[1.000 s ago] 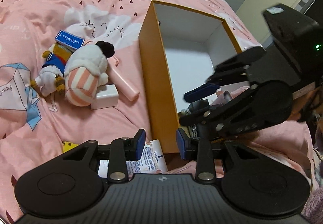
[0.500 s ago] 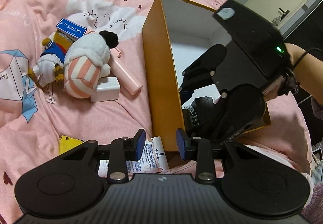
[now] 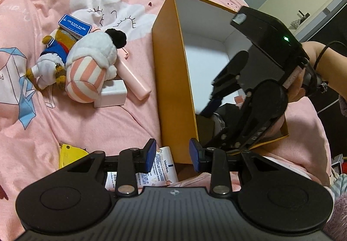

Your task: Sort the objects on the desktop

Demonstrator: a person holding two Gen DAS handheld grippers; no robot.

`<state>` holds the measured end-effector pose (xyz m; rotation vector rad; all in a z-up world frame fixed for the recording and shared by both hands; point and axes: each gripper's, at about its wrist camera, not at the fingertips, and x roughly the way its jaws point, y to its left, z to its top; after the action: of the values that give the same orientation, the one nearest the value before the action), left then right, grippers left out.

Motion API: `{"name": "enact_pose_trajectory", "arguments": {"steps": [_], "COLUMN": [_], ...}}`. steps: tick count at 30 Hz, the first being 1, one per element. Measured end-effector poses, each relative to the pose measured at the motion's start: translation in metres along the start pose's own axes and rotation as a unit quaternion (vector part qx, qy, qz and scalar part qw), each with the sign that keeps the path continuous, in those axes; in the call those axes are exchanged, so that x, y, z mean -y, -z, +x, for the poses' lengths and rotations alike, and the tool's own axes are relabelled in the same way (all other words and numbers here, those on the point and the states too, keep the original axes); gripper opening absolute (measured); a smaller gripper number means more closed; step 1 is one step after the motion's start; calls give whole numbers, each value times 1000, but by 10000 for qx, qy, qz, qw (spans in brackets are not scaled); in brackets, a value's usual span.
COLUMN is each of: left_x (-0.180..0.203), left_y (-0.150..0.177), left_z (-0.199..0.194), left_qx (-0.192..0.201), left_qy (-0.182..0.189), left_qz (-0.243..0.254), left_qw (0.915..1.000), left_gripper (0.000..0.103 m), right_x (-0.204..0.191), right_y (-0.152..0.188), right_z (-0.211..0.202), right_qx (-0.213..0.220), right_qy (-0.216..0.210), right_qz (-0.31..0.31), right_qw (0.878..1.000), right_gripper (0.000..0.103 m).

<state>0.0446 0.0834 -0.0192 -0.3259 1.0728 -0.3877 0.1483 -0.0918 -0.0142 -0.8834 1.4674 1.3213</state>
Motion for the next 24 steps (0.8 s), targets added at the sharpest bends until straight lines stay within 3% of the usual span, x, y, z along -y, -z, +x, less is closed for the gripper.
{"name": "enact_pose_trajectory", "arguments": {"steps": [9,19,21,24], "left_x": [4,2,2,1], "left_y": [1,1,0,1], "left_z": [3,4,3,2], "left_qx": [-38,-60,-52,-40], "left_qy": [-27,-6,-9,-4], "left_qz": [76,27,10,-19], "left_qw": [10000,10000,10000,10000], "left_gripper": [38,38,38,38], "right_x": [-15,-32,-30,-25], "right_y": [7,-5,-3,-14], "right_z": [-7,-27,-24,-17], "right_qx": [221,882,941,939], "right_qy": [233,287,328,400], "right_qz": [-148,-263,-312,-360], "right_qw": [9994,9953,9945,9941], "right_gripper": [58,57,48,45]}}
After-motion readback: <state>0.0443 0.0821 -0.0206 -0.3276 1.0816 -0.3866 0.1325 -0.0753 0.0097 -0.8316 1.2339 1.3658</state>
